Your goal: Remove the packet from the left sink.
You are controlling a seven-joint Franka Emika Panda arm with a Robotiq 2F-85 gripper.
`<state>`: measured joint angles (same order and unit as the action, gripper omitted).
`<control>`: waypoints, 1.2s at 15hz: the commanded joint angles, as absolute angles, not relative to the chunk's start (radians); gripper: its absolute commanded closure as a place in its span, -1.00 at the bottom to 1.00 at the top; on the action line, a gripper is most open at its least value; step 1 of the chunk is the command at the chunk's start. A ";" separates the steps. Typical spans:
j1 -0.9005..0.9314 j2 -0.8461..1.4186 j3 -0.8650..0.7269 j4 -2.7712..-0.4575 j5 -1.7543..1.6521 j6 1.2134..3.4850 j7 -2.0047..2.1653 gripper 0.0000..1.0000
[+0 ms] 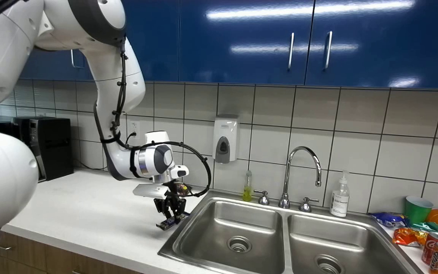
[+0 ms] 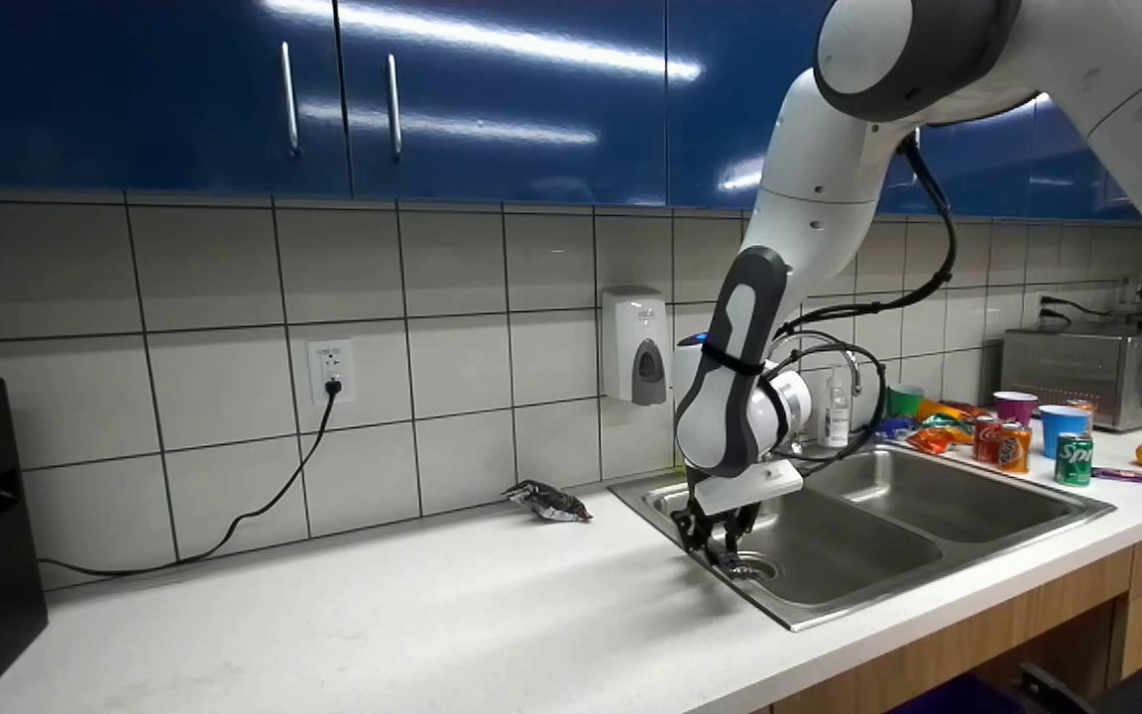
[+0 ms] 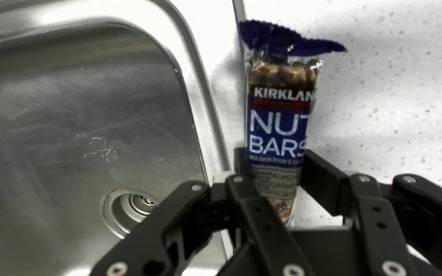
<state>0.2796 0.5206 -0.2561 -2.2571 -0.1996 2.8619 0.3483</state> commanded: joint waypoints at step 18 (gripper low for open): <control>0.283 0.504 -0.135 -2.316 -0.190 2.895 0.261 0.74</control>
